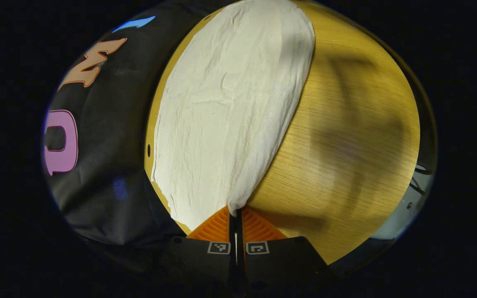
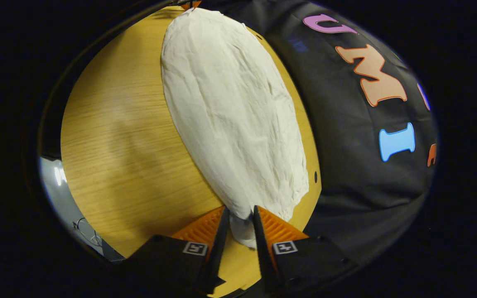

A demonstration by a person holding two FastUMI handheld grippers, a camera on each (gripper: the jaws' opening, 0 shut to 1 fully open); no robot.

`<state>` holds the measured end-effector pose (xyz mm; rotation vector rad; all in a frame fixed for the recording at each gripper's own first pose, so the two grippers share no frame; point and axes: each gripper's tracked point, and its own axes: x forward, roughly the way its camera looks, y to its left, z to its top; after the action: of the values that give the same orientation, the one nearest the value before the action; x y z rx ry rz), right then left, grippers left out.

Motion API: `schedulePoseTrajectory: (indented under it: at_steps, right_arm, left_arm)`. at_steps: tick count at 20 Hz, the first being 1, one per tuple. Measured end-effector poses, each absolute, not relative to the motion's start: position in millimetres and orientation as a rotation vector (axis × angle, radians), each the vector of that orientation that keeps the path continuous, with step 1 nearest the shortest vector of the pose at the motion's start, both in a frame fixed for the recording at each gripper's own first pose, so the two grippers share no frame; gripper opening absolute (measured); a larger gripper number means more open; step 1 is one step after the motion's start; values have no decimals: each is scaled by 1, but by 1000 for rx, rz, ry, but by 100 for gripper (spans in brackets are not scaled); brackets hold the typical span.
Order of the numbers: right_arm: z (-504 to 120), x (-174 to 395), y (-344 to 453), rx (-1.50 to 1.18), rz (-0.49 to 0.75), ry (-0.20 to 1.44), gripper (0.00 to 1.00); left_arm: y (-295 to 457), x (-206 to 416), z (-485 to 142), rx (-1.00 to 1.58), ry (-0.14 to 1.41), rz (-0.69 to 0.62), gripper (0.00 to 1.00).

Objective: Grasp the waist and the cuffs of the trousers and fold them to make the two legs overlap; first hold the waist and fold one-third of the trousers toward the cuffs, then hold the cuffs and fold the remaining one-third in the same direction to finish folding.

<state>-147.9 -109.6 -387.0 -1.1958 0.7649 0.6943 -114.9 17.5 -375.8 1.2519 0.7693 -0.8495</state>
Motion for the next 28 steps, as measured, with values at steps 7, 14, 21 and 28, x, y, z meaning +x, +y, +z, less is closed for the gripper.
schedulePoseTrajectory:
  at_steps: [7, 14, 21, 28]
  right_arm:
    - [-353, -119, -113, -1165, 605, 753, 7]
    - [-301, -57, -110, -1107, 438, 660, 6]
    - [-279, -12, -107, -988, 286, 632, 6]
    - [-273, 53, -102, -826, 151, 605, 10]
  left_arm:
    - [19, -87, -341, 1096, 744, -723, 0]
    - [12, -29, -304, 1079, 670, -637, 0]
    - [-1, 23, -279, 1021, 635, -526, 0]
    - [-14, 84, -251, 917, 627, -368, 0]
